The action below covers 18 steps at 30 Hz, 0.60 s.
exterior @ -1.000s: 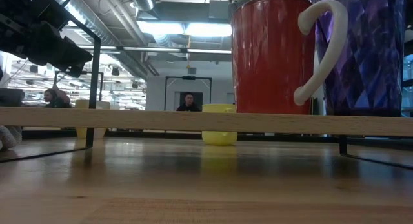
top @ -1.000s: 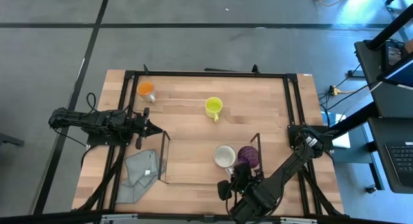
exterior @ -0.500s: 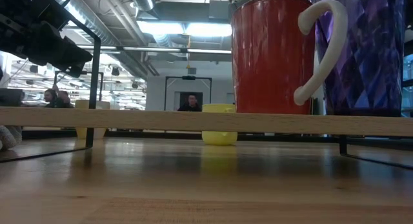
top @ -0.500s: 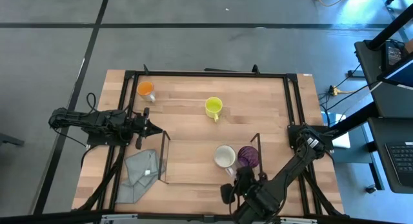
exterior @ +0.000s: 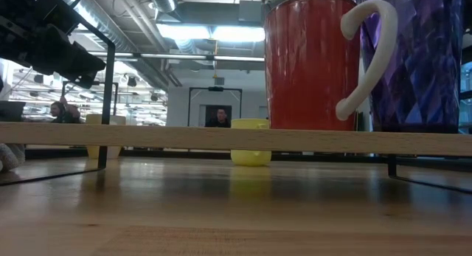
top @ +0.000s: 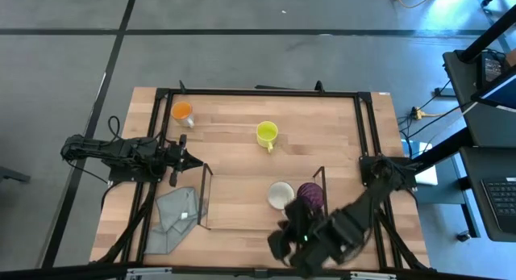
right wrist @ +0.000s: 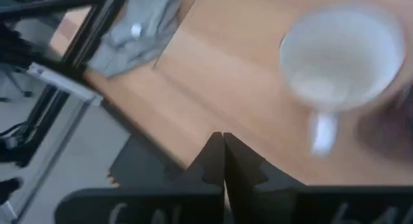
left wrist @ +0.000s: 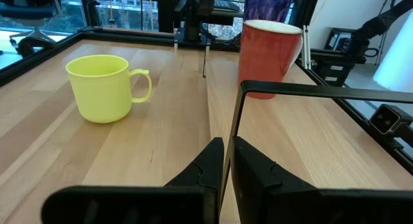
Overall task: Stack small to large cups/mugs on shelf
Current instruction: Put the orange mug on the shelf
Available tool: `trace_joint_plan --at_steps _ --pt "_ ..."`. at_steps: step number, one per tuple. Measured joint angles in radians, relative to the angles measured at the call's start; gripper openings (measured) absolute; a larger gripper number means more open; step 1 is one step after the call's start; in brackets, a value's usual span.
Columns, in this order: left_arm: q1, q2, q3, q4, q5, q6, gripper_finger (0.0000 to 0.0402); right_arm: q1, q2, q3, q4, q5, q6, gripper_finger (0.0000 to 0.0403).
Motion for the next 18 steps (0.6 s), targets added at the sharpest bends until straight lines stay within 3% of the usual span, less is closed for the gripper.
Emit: trace_joint_plan --at_steps 10,18 --pt "0.0 0.0 0.0 0.0 0.0 0.0 0.0025 -0.315 -0.039 -0.021 -0.011 -0.252 -0.489 0.0002" --pt "0.0 0.0 0.0 0.0 0.0 0.0 0.0025 -0.553 -0.034 -0.038 0.023 -0.518 -0.724 0.0002"
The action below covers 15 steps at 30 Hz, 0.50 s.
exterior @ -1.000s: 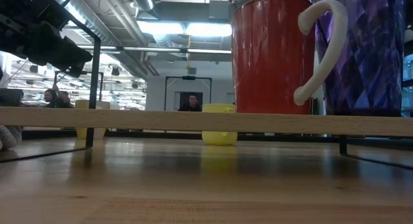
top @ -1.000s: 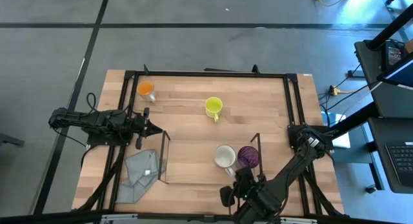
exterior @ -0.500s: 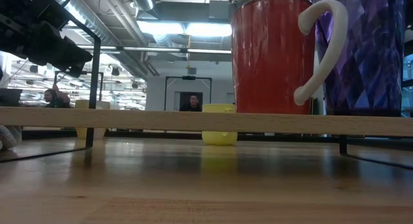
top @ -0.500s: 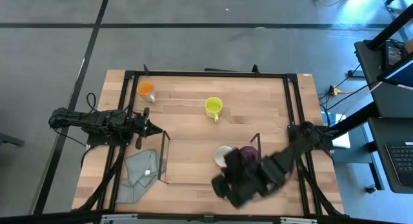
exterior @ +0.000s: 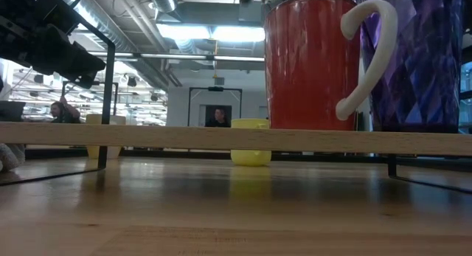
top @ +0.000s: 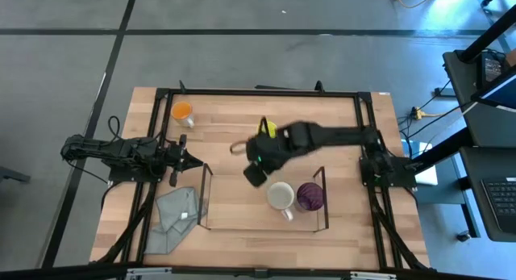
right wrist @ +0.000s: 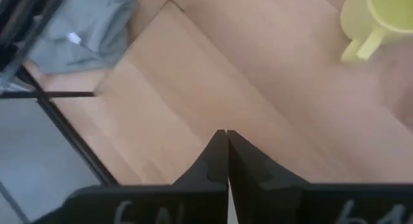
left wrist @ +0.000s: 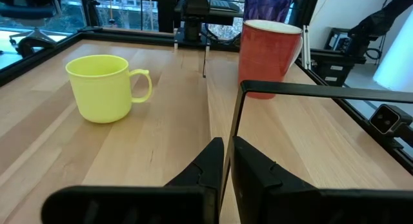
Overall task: Stack small to large cups/mugs on shelf
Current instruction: Put the orange mug on the shelf
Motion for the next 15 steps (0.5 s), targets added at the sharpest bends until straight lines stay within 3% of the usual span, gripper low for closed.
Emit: trace_joint_plan --at_steps 8,15 --pt "0.0 0.0 0.0 0.0 0.0 0.0 0.0025 -0.108 0.0 -0.179 -0.101 -0.243 -0.13 0.0002" --pt "0.0 0.0 0.0 0.0 0.0 0.0 0.0025 -0.104 0.001 -0.337 0.01 -0.36 -0.178 0.0002"
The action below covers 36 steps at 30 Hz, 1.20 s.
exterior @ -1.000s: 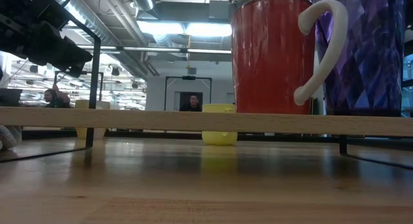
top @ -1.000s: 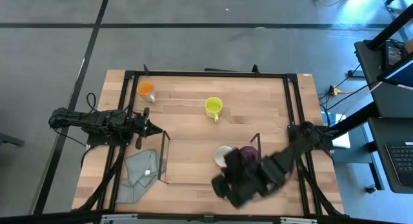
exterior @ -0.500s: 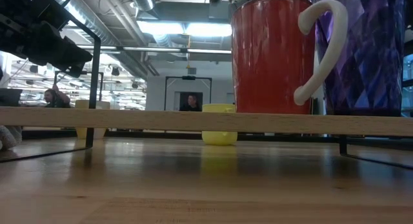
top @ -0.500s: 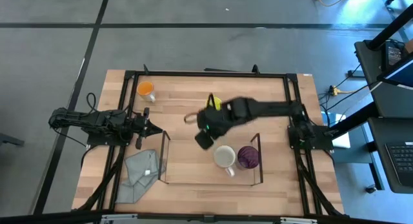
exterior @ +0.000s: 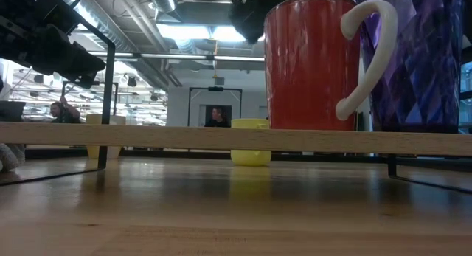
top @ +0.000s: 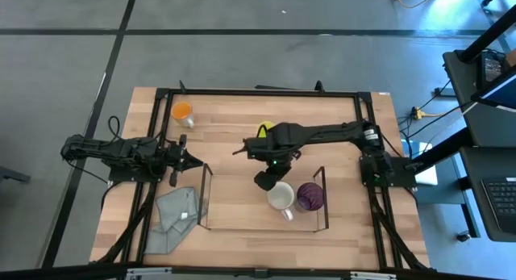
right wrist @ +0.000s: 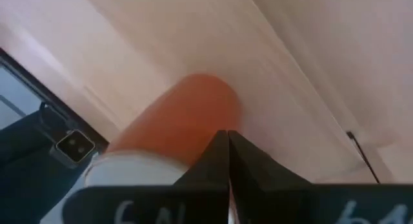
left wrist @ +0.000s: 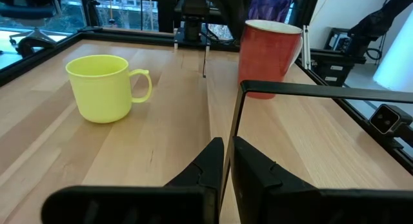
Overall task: Stack small to large cups/mugs on shelf
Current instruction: Put the orange mug on the shelf
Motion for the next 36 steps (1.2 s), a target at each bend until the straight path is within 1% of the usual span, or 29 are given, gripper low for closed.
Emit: trace_joint_plan --at_steps 3,6,13,17,23,30,36 --pt "0.0 0.0 0.0 0.0 0.0 0.0 0.0025 0.001 0.0 -0.037 0.034 -0.017 -0.003 0.0003" --pt "0.0 0.0 0.0 0.0 0.0 0.0 0.0025 0.002 0.0 -0.059 0.029 -0.031 -0.016 0.0003" --pt "0.0 0.0 0.0 0.0 0.0 0.0 0.0025 0.006 0.0 -0.06 -0.053 -0.043 -0.057 0.0004" --pt "0.0 0.0 0.0 0.0 0.0 0.0 0.0025 0.008 0.0 -0.06 -0.054 -0.048 -0.06 0.0004" --pt "0.0 0.0 0.0 0.0 0.0 0.0 0.0025 0.01 0.0 -0.06 -0.07 -0.092 -0.081 0.0004" --pt "0.0 0.0 0.0 0.0 0.0 0.0 0.0025 0.01 0.0 -0.06 -0.107 -0.092 -0.094 0.0005" --pt "0.0 0.0 0.0 0.0 0.0 0.0 0.0025 0.01 0.0 -0.06 -0.146 -0.113 -0.131 0.0005"
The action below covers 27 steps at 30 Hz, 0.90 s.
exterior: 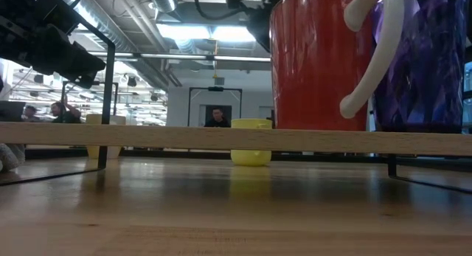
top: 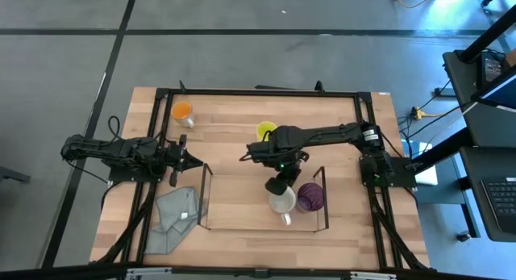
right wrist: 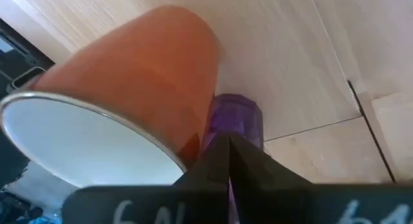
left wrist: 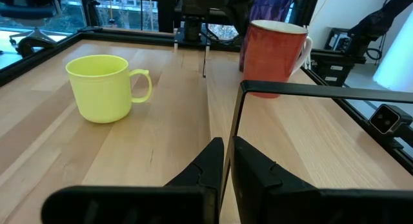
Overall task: Stack small to large cups/mugs on shelf
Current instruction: Put the orange mug on the shelf
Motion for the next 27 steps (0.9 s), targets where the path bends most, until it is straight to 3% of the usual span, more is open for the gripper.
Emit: trace_joint_plan --at_steps 3,6,12,27 --pt "0.0 0.0 0.0 0.0 0.0 0.0 0.0025 0.0 0.0 0.0 -0.005 0.019 -0.006 0.0005" --pt "0.0 0.0 0.0 0.0 0.0 0.0 0.0025 0.0 0.0 0.0 -0.005 0.114 -0.007 0.0005" --pt "0.0 0.0 0.0 0.0 0.0 0.0 0.0025 -0.016 0.0 0.069 0.006 0.205 -0.027 0.0005" --pt "0.0 0.0 0.0 0.0 0.0 0.0 0.0025 0.017 -0.003 0.351 -0.027 0.132 -0.06 0.0005"
